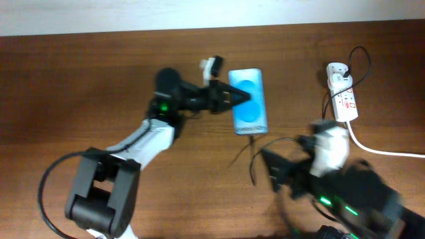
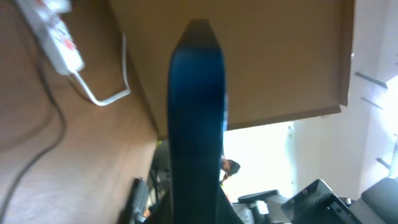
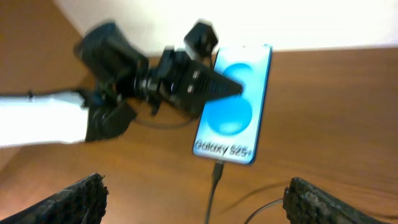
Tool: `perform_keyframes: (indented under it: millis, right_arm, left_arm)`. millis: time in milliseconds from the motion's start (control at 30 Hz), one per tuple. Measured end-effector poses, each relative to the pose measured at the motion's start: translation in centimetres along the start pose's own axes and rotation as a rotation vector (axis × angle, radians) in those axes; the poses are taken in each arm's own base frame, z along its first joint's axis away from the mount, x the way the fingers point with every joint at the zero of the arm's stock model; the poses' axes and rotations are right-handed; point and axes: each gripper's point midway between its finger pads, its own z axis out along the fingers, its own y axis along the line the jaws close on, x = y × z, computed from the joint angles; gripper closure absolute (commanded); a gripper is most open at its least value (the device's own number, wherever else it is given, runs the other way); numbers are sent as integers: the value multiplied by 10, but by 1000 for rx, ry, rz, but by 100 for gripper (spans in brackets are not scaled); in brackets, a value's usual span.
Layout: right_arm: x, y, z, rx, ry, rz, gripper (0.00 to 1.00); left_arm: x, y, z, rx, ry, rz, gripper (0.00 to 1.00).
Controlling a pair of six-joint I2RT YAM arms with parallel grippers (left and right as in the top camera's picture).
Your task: Plug charger to phone and switch on socket
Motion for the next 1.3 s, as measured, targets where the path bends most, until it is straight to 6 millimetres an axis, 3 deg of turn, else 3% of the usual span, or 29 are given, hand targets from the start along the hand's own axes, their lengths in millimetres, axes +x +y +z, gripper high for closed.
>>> perform_keyframes:
  millis: [67, 100, 133, 200, 267, 400, 500, 600, 733, 867, 967, 1167, 1300]
  right_arm:
    - [-13, -21, -32, 44, -107, 27, 4]
    - [-16, -31, -43, 68, -143, 36, 4]
    - [-18, -36, -49, 82, -164, 43, 3]
    - [-18, -41, -52, 101, -175, 44, 3]
    - [-18, -43, -51, 119, -170, 40, 4]
    - [-14, -42, -37, 151, -130, 20, 3]
    - [-9, -39, -21, 176, -83, -3, 3]
    - [-4, -37, -5, 203, -37, -26, 4]
    - [7, -34, 20, 244, 37, -46, 4]
    - [21, -32, 45, 287, 117, -73, 3]
    - [25, -32, 51, 297, 132, -66, 2]
    - [23, -31, 51, 296, 120, -20, 1]
    - [28, -31, 60, 319, 118, 122, 1]
  left_arm:
    - [11, -13, 39, -1, 42, -19, 100]
    - [15, -7, 50, -48, 52, -62, 100]
    - [19, 22, 53, -182, 36, -142, 100]
    - [25, 70, 38, -394, -8, -206, 100]
    - [10, 105, 8, -564, -80, -107, 100]
    - [-21, 135, -38, -668, -151, 2, 100]
    - [-23, 167, -43, -650, -113, 34, 100]
    - [-9, 196, -36, -601, -40, 35, 99]
    - [7, 213, -31, -545, 27, 25, 94]
    - [21, 223, -34, -560, 63, -29, 82]
    - [31, 236, -41, -623, 75, -83, 75]
    - [32, 242, -46, -670, 73, -98, 69]
    - [33, 240, -46, -668, 82, -116, 53]
